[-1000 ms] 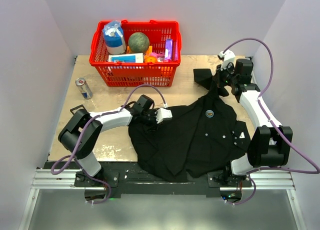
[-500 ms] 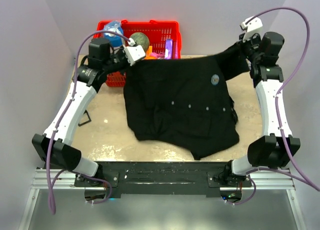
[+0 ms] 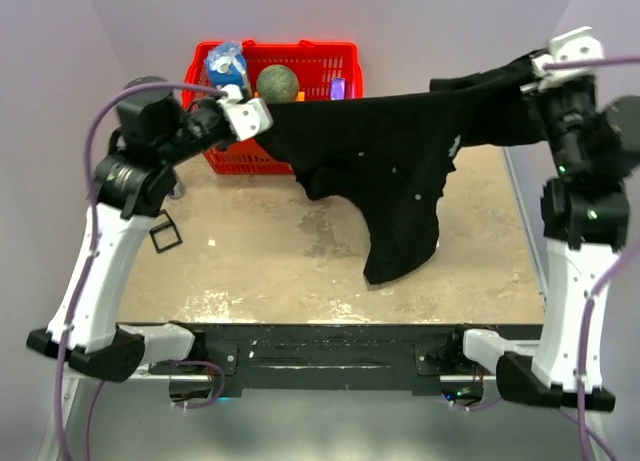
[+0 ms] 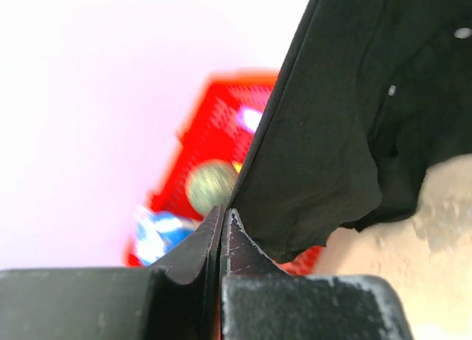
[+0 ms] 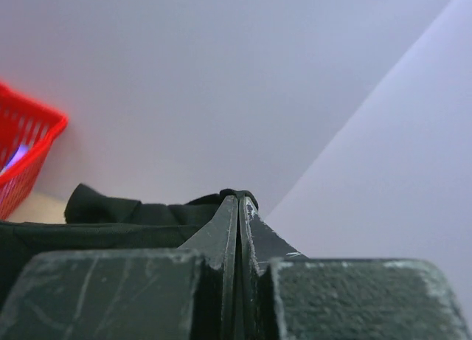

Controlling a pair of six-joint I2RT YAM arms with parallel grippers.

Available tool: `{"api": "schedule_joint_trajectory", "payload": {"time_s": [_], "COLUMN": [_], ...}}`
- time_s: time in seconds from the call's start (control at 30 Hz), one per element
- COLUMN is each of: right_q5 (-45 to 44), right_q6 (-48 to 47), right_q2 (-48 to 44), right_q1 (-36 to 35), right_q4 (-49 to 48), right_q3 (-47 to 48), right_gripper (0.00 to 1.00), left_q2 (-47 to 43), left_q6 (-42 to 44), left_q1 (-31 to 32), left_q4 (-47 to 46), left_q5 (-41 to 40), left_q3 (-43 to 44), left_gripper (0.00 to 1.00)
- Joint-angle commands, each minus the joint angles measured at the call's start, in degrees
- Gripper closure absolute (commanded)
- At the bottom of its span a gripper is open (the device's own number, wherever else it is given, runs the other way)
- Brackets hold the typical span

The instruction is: Remove the brooch from the garment

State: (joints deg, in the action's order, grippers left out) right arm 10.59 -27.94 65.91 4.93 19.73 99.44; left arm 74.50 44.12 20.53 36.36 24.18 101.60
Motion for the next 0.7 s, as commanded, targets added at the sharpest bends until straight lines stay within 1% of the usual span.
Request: {"api": "schedule_joint_trajectory", "payload": {"time_s": [0.0,0.17,0.27,0.4,0.43,0.57,0.6,0.67], "right_q5": [-5.84,-7.77,-10.15,-10.41,-10.41,-9.19,-8.84,-8.31], "right_q6": [-3.08,-6.50,-8.35,-12.13,-14.48,-20.65,-22.05,-26.80], "right_q2": [-4.99,-8.25,-7.82,-6.15,-5.71,-5.88,-6.23,-7.11], "right_q1": [0.70,0.61,0.61,0.61,0.70,0.61,0.61,0.70], "right_q4": [-1.80,-2.41,-3.20,-3.82,-3.90,-5.75,-6.36,-7.24], "right_q3": [7.78,13.75,18.76,25.52,25.98,22.48,18.99,14.49], "right_gripper": [1.00,1.00,1.00,1.00,1.00,1.00,1.00,1.00], "left_q2": [-6.64,-9.19,-10.51,-10.78,-10.60,-9.55,-9.46,-9.81], "left_q6": [0.09,1.32,3.16,5.09,6.49,8.61,8.53,8.35], "left_q1": [0.91,1.00,1.61,2.93,3.11,3.90,3.90,3.90], "left_q4": [-1.46,-1.99,-2.08,-1.82,-1.73,-0.33,0.11,2.12], "left_q5": [-0.89,-3.44,-3.88,-4.23,-4.32,-4.67,-4.50,-3.97], "left_q3": [5.62,12.11,14.58,17.40,18.27,18.11,17.32,12.76], "left_gripper": [1.00,1.00,1.00,1.00,1.00,1.00,1.00,1.00]}}
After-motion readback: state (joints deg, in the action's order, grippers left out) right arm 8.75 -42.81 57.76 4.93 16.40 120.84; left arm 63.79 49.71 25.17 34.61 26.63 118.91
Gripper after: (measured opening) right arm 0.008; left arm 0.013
